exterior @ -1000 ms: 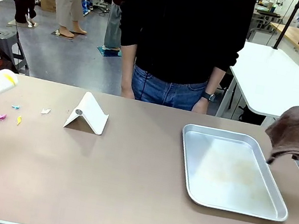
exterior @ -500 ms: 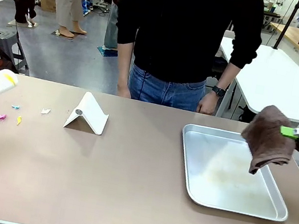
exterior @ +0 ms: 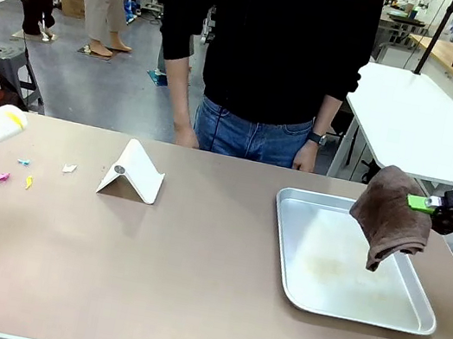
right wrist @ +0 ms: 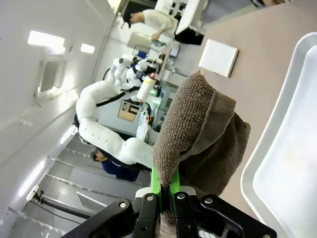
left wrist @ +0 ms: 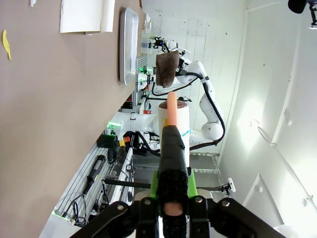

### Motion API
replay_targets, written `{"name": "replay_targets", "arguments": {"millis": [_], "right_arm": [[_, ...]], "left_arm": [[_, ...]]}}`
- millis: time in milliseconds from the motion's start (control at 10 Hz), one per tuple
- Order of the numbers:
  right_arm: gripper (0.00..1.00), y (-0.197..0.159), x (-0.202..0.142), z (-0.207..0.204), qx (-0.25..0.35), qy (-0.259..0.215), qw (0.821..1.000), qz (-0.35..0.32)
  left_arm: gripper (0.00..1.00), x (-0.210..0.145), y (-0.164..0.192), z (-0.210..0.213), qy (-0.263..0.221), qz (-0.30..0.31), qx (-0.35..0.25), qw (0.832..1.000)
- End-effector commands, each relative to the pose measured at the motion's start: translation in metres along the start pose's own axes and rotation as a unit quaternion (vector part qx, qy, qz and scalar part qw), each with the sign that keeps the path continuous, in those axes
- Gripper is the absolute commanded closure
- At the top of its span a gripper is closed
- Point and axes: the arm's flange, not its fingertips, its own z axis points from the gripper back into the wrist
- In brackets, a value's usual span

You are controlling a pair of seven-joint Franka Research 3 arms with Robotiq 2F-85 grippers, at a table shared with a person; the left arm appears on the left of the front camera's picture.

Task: Clean the surface of the table.
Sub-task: If a person points to the right, clean the right side of the table with your right hand, and if they point to the left, clean the left side with your left hand, then clean the area not pointed to by the person.

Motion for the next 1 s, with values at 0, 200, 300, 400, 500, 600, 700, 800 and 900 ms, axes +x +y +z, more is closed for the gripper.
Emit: {"name": "replay_targets", "arguments": {"millis": [0,200,300,400,500,600,700,800,900], "right_arm": [[0.92,0.0035,0.0000,-0.0002,0.001,-0.004,1.000,0.004],[0.92,0.0035,0.0000,-0.0002,0.001,-0.004,1.000,0.004],[0.92,0.0035,0.0000,-0.0002,0.001,-0.004,1.000,0.004],[0.92,0.0035,0.0000,-0.0002,0.001,-0.004,1.000,0.004],[0.92,0.0035,0.0000,-0.0002,0.001,-0.004,1.000,0.004],[0.92,0.0035,0.0000,-0.0002,0.001,-0.004,1.000,0.004],[0.92,0.0035,0.0000,-0.0002,0.001,-0.004,1.000,0.004],[0.92,0.0035,0.0000,-0.0002,0.001,-0.004,1.000,0.004],[0.92,0.0035,0.0000,-0.0002,0.001,-0.004,1.000,0.004]], "left_arm": [[1.00,-0.0055,-0.0081,0.0045,0.007,-0.007,-0.002,1.000],[1.00,-0.0055,-0.0081,0.0045,0.007,-0.007,-0.002,1.000],[1.00,-0.0055,-0.0081,0.0045,0.007,-0.007,-0.002,1.000],[1.00,-0.0055,-0.0081,0.0045,0.007,-0.007,-0.002,1.000],[1.00,-0.0055,-0.0081,0.0045,0.007,-0.007,-0.002,1.000],[1.00,-0.0055,-0.0081,0.0045,0.007,-0.007,-0.002,1.000],[1.00,-0.0055,-0.0081,0.0045,0.007,-0.007,-0.002,1.000],[1.00,-0.0055,-0.0081,0.0045,0.007,-0.007,-0.002,1.000],[1.00,-0.0055,-0.0081,0.0045,0.007,-0.007,-0.002,1.000]]}}
